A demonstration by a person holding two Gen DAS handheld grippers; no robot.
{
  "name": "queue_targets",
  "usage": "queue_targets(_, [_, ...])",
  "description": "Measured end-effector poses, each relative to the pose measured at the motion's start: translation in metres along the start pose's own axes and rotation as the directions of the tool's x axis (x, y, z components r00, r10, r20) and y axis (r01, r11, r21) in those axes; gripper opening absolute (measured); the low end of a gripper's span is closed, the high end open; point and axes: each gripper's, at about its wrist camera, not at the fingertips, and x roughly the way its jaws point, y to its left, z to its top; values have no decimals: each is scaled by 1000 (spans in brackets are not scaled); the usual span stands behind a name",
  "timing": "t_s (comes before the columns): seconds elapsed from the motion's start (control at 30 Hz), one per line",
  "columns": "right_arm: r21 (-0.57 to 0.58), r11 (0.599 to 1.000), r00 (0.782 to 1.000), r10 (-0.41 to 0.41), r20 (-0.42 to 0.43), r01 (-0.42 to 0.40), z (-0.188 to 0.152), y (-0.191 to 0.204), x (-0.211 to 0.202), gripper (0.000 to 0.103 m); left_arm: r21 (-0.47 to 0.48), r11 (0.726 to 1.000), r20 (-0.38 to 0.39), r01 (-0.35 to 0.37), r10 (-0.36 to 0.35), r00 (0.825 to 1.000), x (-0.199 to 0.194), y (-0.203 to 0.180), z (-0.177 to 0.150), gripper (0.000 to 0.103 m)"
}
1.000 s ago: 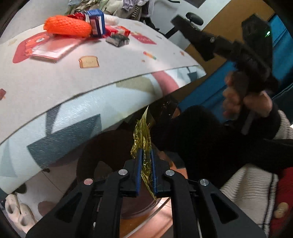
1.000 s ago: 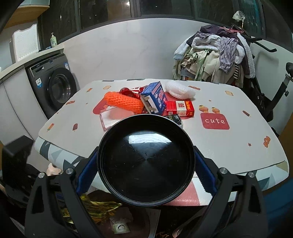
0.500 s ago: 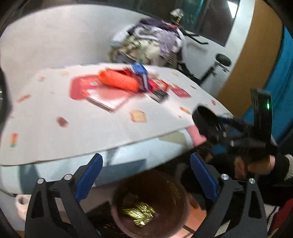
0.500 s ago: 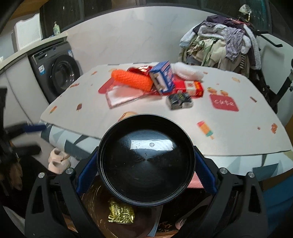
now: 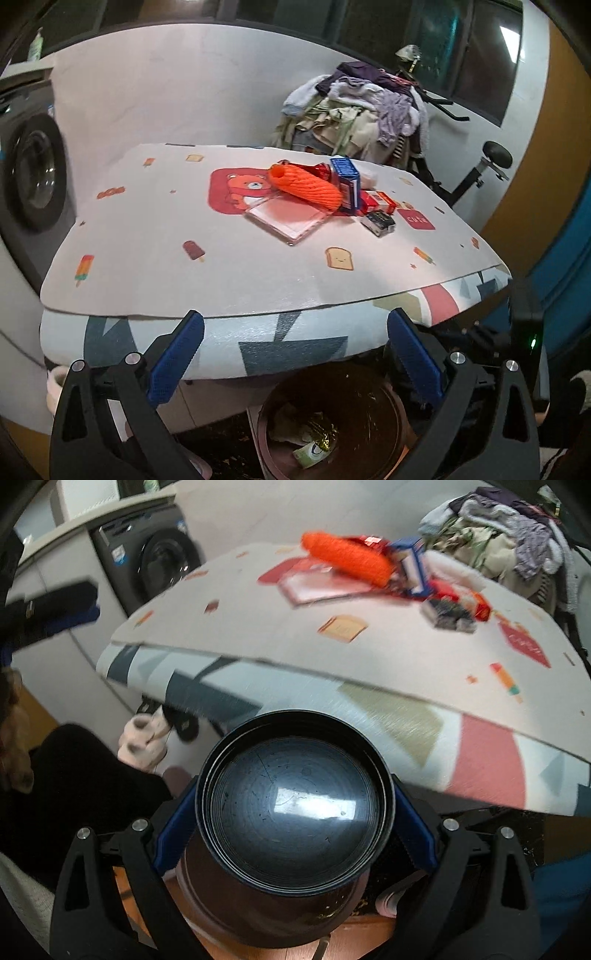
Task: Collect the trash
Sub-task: 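Release the black lid into the brown bin with the right tool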
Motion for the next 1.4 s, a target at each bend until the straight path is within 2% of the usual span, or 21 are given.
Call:
queue_targets(0.13, [-32, 999, 1000, 2, -31, -3, -4, 7, 8, 93, -14, 1000, -14, -26, 26, 1000, 2, 3, -3, 97])
queue_targets(0.4, [-23, 1000, 999, 1, -47, -2, -5, 5, 11, 93, -52, 993, -49, -102, 99, 994, 8, 6, -19, 97])
queue_targets(0.67, [-40, 999, 998, 0, -67, -3, -4, 9, 16, 93, -47, 993, -85, -105, 101, 991, 15, 3, -26, 97])
queue_targets(0.73, [-37, 999, 997, 5, -76, -8, -4, 8, 18, 97, -42, 993, -91, -109, 105, 990, 16, 1, -28, 97])
queue_targets(0.87, [-14, 1000, 996, 16, -91, -17, -3, 5, 20, 97, -45, 992, -99, -116, 111, 989, 17, 1, -29, 97])
queue_targets(1.03, [23, 1000, 998, 3, -58, -2, -1, -2, 14, 97, -58, 987, -95, -151, 145, 985, 16, 6, -26, 97])
queue_targets(1.17, [34, 998, 999, -48, -19, 48, 5, -9, 6, 97, -28, 984, -96, -176, 173, 980, 17, 5, -23, 97])
queue_targets(1.3, [79, 995, 997, -60, 41, 57, 14, -24, -8, 97, 10, 994, -74, -112, 113, 991, 15, 0, -16, 97])
queue_targets(1.4, [126, 990, 996, -66, 55, 59, 21, -40, -14, 97, 55, 993, -49, -104, 106, 993, 13, -5, -10, 97])
